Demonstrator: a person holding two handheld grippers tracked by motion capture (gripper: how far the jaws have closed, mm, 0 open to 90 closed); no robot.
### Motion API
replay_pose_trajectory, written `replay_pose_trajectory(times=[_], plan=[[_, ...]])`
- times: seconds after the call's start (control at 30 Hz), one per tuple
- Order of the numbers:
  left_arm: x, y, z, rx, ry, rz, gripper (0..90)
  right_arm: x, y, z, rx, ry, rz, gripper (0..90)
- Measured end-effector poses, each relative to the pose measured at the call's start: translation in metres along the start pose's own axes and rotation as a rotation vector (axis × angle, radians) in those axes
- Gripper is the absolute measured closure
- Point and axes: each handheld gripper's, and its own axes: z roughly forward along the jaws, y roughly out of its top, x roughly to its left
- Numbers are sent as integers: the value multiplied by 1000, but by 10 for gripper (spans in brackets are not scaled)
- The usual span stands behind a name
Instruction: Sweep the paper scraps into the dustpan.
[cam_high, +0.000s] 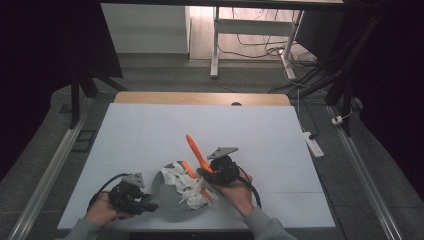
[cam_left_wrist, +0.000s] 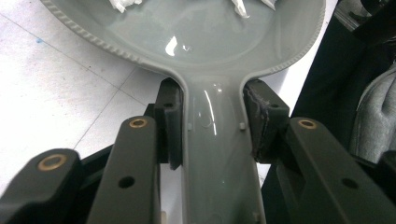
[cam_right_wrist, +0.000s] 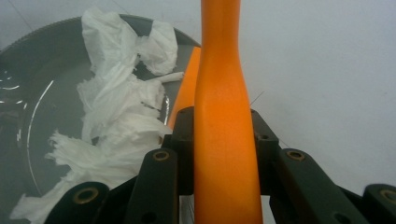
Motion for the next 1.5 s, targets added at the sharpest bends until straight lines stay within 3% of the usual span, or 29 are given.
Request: replay_pose_trajectory(times=[0.67,0.9,1.0,1.1,1.27,1.5], plan=[[-1,1,2,-2,-2,-5,612,23,14,14,-19,63,-6,703],[-1,2,2,-1,-4,-4,612,40,26,22,-56,142,-16,703],[-1,1,2,-2,-5,-5,612,45,30,19,-84,154,-29,703],[-1,1,3,-2,-7,-5,613,38,32,9,-126,138,-20,702],[-1,1,3,-4,-7,-7,613,15,32,-12,-180,100,24,703],[0,0,4,-2,-9,-5,612,-8,24,-21,-179,53,65,703]])
